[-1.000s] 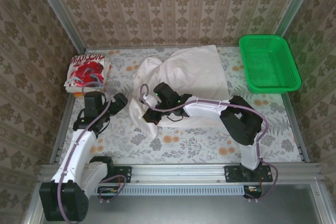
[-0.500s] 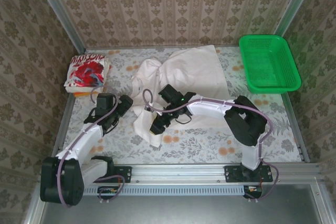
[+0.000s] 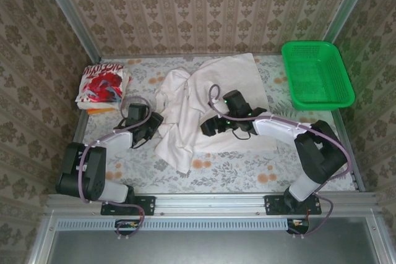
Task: Fold and stack the t-shirts
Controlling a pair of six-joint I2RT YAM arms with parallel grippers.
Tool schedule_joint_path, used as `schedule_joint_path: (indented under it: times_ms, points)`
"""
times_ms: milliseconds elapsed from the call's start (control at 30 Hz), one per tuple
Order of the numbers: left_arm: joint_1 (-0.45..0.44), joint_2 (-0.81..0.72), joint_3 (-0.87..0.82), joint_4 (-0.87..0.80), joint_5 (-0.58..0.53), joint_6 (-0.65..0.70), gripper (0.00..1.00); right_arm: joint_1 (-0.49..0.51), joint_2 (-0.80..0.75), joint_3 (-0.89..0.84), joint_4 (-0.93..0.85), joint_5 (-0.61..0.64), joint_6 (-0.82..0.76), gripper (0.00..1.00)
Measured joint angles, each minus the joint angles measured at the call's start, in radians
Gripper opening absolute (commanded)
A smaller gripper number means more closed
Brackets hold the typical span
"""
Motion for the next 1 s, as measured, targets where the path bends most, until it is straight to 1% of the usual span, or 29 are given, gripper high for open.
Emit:
schedule_joint_path:
  times_ms: [33, 67, 100, 233, 333, 433, 533, 567, 600, 633, 667, 700, 733, 833, 867, 900, 1000]
  points:
    - [0.001, 0.002, 0.000, 0.001, 0.000, -0.001, 0.12, -0.021, -0.009, -0.003, -0.008, 0.041, 0.033, 0.76]
    - [0.004, 0.003, 0.000, 0.001, 0.002, 0.003, 0.02, -0.045, -0.017, -0.003, -0.019, 0.085, 0.070, 0.76]
    - [0.010, 0.003, 0.000, 0.001, 0.006, 0.008, 0.00, -0.071, -0.024, -0.004, -0.032, 0.130, 0.103, 0.76]
    - [0.063, -0.029, -0.010, -0.014, 0.011, 0.028, 0.00, -0.151, -0.074, -0.051, -0.084, 0.312, 0.204, 0.74]
    - [0.125, -0.092, -0.026, -0.055, 0.018, 0.063, 0.00, -0.171, -0.146, -0.126, -0.129, 0.409, 0.259, 0.73]
    - [0.169, -0.161, -0.042, -0.104, 0.023, 0.096, 0.01, -0.177, -0.197, -0.180, -0.169, 0.445, 0.292, 0.73]
    - [0.187, -0.230, -0.077, -0.159, 0.022, 0.118, 0.03, -0.177, -0.201, -0.203, -0.185, 0.447, 0.314, 0.73]
    - [0.192, -0.251, -0.095, -0.179, 0.022, 0.122, 0.05, -0.177, -0.201, -0.205, -0.188, 0.447, 0.319, 0.73]
    - [0.197, -0.266, -0.111, -0.192, 0.022, 0.125, 0.09, -0.177, -0.198, -0.205, -0.188, 0.447, 0.323, 0.73]
    - [0.207, -0.281, -0.131, -0.208, 0.022, 0.126, 0.18, -0.177, -0.193, -0.203, -0.186, 0.447, 0.330, 0.73]
    - [0.216, -0.290, -0.149, -0.218, 0.021, 0.128, 0.22, -0.177, -0.182, -0.200, -0.187, 0.446, 0.336, 0.73]
    - [0.223, -0.292, -0.163, -0.229, 0.021, 0.126, 0.23, -0.177, -0.172, -0.195, -0.187, 0.445, 0.340, 0.72]
    - [0.228, -0.291, -0.172, -0.239, 0.019, 0.128, 0.23, -0.177, -0.162, -0.191, -0.187, 0.444, 0.344, 0.72]
    - [0.231, -0.276, -0.179, -0.245, 0.018, 0.131, 0.08, -0.177, -0.123, -0.176, -0.186, 0.441, 0.351, 0.68]
    - [0.231, -0.262, -0.178, -0.233, 0.019, 0.130, 0.03, -0.177, -0.105, -0.168, -0.187, 0.439, 0.352, 0.65]
    - [0.231, -0.245, -0.175, -0.223, 0.019, 0.134, 0.00, -0.177, -0.082, -0.156, -0.187, 0.436, 0.351, 0.61]
    - [0.235, -0.167, -0.135, -0.212, 0.023, 0.138, 0.00, -0.185, -0.005, -0.108, -0.184, 0.432, 0.350, 0.53]
